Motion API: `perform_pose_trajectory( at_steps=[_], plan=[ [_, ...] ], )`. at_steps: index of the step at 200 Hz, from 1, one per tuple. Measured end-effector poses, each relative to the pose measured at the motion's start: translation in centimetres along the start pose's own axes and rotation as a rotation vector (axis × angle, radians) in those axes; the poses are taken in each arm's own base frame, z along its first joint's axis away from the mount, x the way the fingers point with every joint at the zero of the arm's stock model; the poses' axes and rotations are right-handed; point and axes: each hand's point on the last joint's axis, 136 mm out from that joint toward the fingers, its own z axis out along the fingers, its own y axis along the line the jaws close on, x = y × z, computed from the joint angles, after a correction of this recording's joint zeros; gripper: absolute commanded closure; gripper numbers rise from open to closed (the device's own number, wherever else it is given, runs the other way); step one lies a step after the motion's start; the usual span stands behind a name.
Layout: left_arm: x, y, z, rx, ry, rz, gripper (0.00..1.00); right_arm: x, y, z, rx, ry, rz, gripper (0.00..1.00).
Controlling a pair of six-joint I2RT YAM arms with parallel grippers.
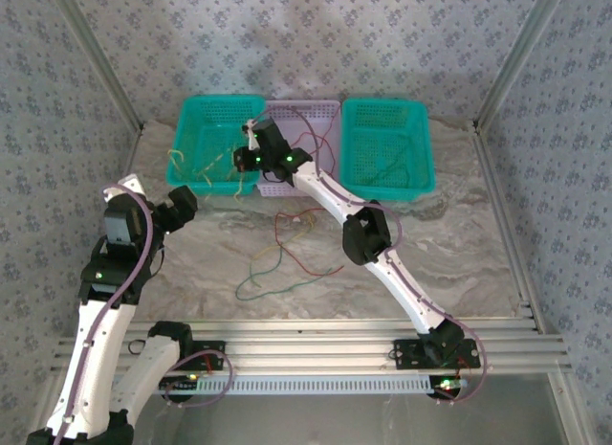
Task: Untangle the cables
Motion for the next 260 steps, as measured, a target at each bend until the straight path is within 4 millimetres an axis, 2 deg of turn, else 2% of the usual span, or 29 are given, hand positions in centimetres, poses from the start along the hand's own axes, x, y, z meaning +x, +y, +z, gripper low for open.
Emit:
perform_pose_trajectory(
  at_steps=[22,31,57,99,142,171,192,205,234,248,260],
  plan=[
    [0.0,0.0,0.0,0.001,0.0,0.0,0.0,0.0,0.0,0.0,0.001,0.001,0.017,1.0],
    [0.0,0.0,0.0,0.002,0.002,0.0,0.0,0.0,0.0,0.0,0.002,0.002,0.025,0.96],
    [0.1,0.0,0.1,0.002,0.003,0.001,0.0,-0.2,0.1,0.0,0.003,-0.009,0.044,0.73],
    [0.1,0.0,0.2,0.001,0.007,0.001,0.0,-0.8,0.6,-0.1,0.008,-0.034,0.054,0.49],
    [0.1,0.0,0.2,-0.001,0.009,0.001,0.0,-1.0,0.7,-0.2,0.006,-0.041,0.036,0.41],
    [0.2,0.0,0.4,-0.005,0.016,0.002,0.0,-2.1,2.0,-1.4,-0.003,-0.053,-0.023,0.37],
    [0.5,0.0,0.9,-0.014,0.032,0.006,0.0,-4.4,4.2,-3.9,-0.009,-0.087,-0.083,0.35],
    [0.9,0.0,1.4,-0.018,0.052,0.009,0.0,-6.3,6.4,-6.4,-0.024,-0.119,-0.112,0.35],
    [2.7,0.1,2.9,-0.04,0.145,0.025,0.0,-10.8,11.3,-14.2,-0.034,-0.202,-0.166,0.35],
    [4.0,0.0,3.8,-0.048,0.203,0.044,0.0,-11.3,12.5,-18.4,-0.013,-0.214,-0.185,0.35],
    [5.2,-0.5,4.2,-0.044,0.253,0.064,0.0,-10.7,12.6,-21.5,0.015,-0.211,-0.197,0.35]
  ],
)
